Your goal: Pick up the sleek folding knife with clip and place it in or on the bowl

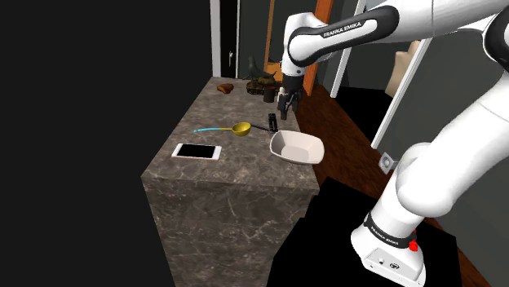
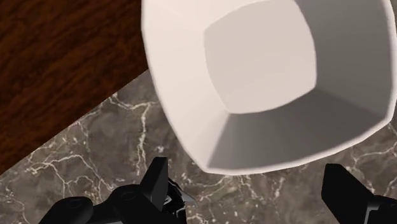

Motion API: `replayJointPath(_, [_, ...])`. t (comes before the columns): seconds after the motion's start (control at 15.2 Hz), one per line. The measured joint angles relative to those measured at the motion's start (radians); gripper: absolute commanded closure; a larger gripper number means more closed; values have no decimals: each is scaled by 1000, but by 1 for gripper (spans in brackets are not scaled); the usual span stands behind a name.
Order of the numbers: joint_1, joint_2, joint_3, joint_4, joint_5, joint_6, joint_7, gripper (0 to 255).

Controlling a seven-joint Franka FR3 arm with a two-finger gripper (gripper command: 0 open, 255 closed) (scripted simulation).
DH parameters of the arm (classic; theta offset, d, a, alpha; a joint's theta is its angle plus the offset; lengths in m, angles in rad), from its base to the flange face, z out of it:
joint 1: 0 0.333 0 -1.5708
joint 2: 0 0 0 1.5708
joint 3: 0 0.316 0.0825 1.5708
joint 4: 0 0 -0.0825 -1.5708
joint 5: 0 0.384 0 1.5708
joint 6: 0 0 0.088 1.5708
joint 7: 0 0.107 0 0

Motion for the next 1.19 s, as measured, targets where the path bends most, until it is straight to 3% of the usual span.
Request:
replayJointPath(0.33, [-6, 191, -32, 108, 27, 89, -77, 0])
replayJointPath(0.92, [-33, 540, -37, 400, 105, 150, -190, 0])
replayJointPath(1.19, [-38, 577, -35, 405, 113, 183, -199, 0])
